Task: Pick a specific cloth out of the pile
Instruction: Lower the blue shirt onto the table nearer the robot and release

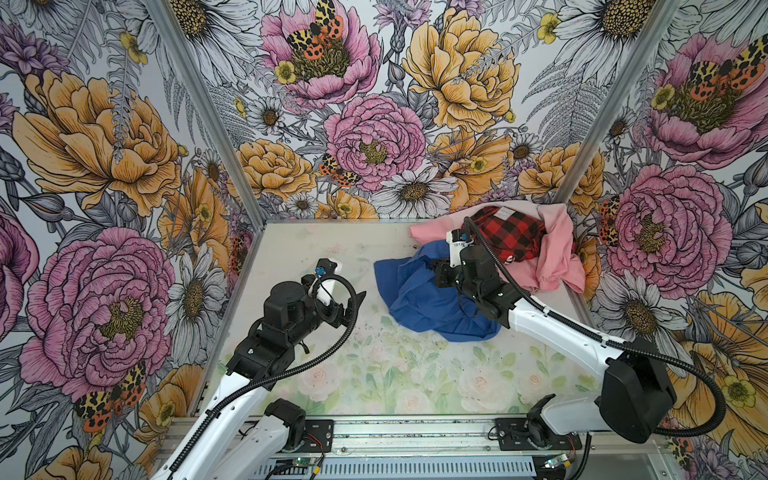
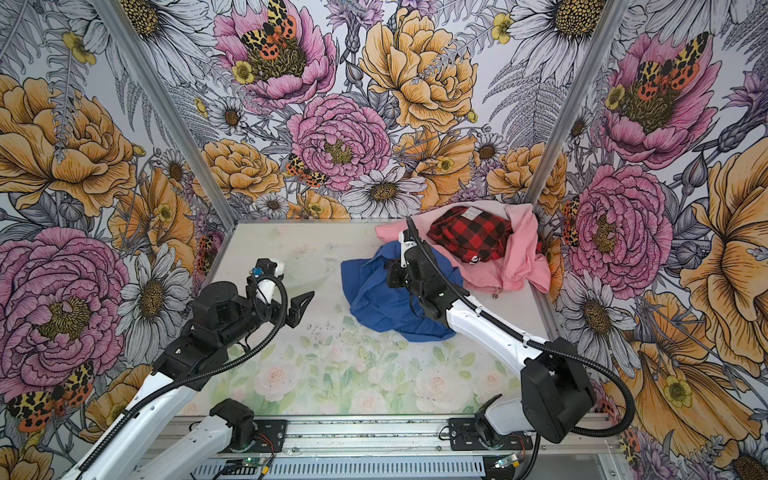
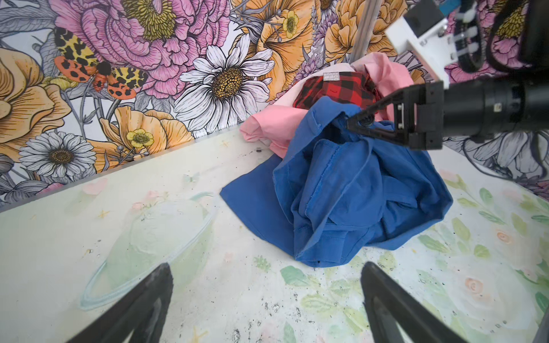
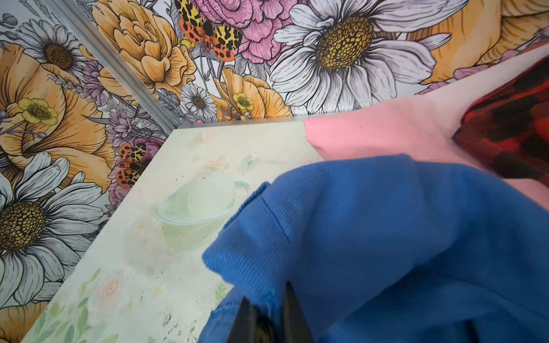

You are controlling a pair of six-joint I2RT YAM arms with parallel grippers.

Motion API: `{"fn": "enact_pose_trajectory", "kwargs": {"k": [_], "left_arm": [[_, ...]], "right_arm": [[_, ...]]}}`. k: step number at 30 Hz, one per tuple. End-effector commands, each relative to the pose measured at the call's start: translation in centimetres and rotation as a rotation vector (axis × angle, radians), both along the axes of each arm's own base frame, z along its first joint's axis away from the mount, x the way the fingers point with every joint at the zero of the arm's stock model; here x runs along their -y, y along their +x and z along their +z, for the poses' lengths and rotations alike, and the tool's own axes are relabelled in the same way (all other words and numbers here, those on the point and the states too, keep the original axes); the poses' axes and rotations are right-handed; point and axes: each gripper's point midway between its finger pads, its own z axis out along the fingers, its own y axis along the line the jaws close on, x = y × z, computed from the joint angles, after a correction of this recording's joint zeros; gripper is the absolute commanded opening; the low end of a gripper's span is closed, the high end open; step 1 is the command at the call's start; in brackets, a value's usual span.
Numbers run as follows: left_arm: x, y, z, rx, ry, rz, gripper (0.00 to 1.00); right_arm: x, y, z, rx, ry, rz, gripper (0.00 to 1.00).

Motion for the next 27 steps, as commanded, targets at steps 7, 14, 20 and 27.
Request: {"fn": "enact_pose_trajectory", "kwargs": {"k": [7,14,20,27], "left_arm": [[0.5,0.3,0.1,-0.025,-0.086,-0.049,0.99],[1.5,0.2,-0.4,-0.06,-0.101,-0.107,0.99],[1.9,-0.2,-0.3,-0.071,-0.124,-0.136,0.99],[2.1,-0.4,-0.1,-0.069,-0.129,-0.146,0.99]], "right_arm": [[3.4,-3.9,-7.4,-0.141,-0.113,-0.092,0.0],[6.4,-5.3,-7.2,-0.135,-0.262,-0.119,0.62],[11.0,-6.7,-4.2,-0.116,-0.321,-0.255,0.99],[17.0,-9.9,-6.2,-0.25,-0.22,-0.464,0.99]]}}
